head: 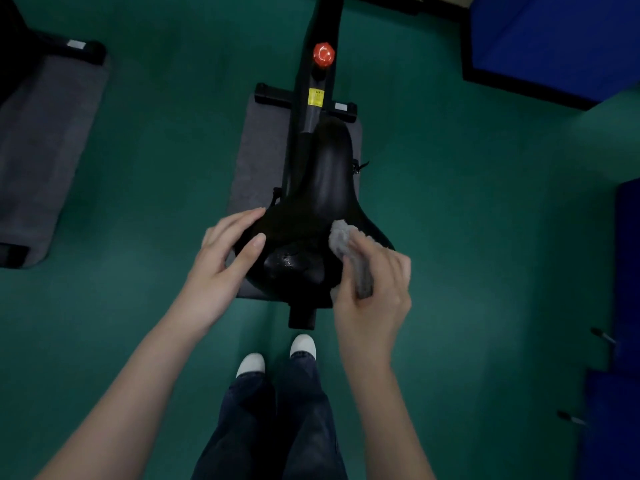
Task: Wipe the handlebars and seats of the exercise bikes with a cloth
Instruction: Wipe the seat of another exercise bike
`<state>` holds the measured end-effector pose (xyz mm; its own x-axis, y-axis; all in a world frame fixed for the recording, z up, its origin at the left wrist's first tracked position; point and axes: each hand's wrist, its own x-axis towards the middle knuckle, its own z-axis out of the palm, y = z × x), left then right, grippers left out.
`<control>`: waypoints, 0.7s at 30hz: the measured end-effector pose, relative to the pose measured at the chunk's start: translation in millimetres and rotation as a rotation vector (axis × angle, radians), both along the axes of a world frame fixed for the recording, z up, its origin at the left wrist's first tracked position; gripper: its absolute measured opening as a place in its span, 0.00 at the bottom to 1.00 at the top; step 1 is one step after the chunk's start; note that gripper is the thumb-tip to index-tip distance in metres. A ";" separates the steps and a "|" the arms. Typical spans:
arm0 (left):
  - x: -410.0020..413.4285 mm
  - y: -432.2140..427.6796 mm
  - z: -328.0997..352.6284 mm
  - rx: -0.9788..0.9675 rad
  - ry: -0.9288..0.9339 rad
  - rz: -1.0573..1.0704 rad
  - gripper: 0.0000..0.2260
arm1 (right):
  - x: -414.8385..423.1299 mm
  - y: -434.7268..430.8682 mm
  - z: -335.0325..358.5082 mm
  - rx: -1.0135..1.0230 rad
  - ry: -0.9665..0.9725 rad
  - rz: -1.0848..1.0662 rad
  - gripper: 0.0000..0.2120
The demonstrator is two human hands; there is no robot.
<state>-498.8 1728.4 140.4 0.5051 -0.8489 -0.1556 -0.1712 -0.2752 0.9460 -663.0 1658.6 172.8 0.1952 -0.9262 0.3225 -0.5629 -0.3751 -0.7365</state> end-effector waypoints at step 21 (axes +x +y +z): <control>16.2 8.7 -6.9 0.078 -0.198 -0.316 0.56 | 23.4 50.5 -26.6 -0.101 -0.124 -0.261 0.06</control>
<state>-482.5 1737.1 133.5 0.2474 -0.9570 -0.1513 -0.4369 -0.2496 0.8642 -639.6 1709.1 146.3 -0.0915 -0.9021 0.4216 -0.5581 -0.3042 -0.7720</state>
